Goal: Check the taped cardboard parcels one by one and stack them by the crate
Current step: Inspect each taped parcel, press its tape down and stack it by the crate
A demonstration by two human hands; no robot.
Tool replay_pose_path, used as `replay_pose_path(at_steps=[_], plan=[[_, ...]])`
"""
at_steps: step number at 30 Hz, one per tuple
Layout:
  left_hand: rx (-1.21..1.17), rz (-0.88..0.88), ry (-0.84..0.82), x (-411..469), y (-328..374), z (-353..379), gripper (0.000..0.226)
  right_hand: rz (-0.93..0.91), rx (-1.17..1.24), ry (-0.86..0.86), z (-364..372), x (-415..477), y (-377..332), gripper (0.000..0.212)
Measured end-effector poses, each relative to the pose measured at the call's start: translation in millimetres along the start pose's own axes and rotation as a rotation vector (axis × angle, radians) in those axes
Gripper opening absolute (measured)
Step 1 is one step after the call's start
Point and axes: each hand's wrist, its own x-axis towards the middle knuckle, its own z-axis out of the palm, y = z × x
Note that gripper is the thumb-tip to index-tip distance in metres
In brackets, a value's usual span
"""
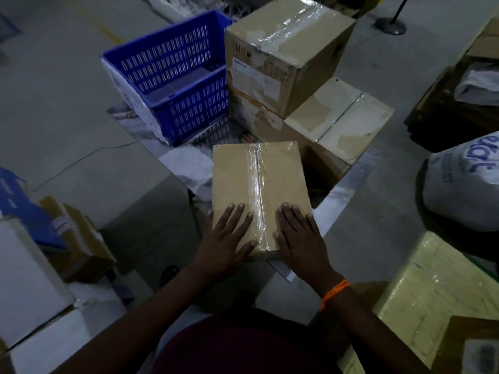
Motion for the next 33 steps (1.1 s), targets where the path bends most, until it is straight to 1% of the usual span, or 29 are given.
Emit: replay_pose_path(at_steps=[2,3,4,6,7,8,10,12,14,16,18,21,23,25,27,30,33], plan=[[-0.04,0.027,0.009,-5,-7,-1,0.084,0.017,0.047,0.038,-2,-7,0,0.056],[-0.096,0.019,0.034,-10,-12,-1,0.09,0.074,0.12,0.071,-2,-12,1,0.058],[-0.171,-0.016,0.053,-15,-16,-2,0.097,0.178,0.243,0.086,-5,-18,3,0.064],[-0.314,-0.092,0.083,-28,-25,-4,0.109,0.446,0.563,0.038,-13,-30,4,0.079],[-0.401,-0.107,0.101,-34,-27,-5,0.111,0.546,0.689,0.008,-18,-35,4,0.079],[-0.497,-0.124,0.11,-39,-28,-6,0.111,0.598,0.773,-0.013,-21,-38,4,0.074],[-0.645,-0.204,0.102,-45,-27,-12,0.109,0.576,0.83,-0.001,-28,-42,1,0.061],[-0.658,-0.292,0.163,-47,-24,-21,0.103,0.523,0.846,0.04,-39,-40,-2,0.053],[-0.668,-0.368,0.318,-46,-22,-36,0.089,0.475,0.844,0.092,-51,-32,-6,0.046],[-0.708,-0.428,0.471,-39,-15,-64,0.08,0.419,0.864,0.134,-64,-23,-10,0.048],[-0.78,-0.433,0.579,-31,-6,-95,0.064,0.379,0.934,0.176,-77,-12,-15,0.051],[-0.763,-0.384,0.668,-15,-2,-130,0.051,0.376,1.044,0.261,-103,13,-20,0.048],[-0.805,-0.387,0.643,0,-3,-142,0.045,0.392,1.066,0.27,-120,32,-20,0.049],[-0.815,-0.431,0.559,18,-5,-151,0.046,0.402,1.041,0.244,-130,51,-14,0.037],[-0.833,-0.484,0.467,35,-8,-154,0.052,0.379,1.021,0.211,-135,70,-5,0.026],[-0.876,-0.528,0.374,53,-6,-154,0.074,0.377,0.94,0.214,-138,92,4,0.028],[-0.823,-0.534,0.321,66,-1,-154,0.068,0.405,0.784,0.207,-138,102,10,0.034]])
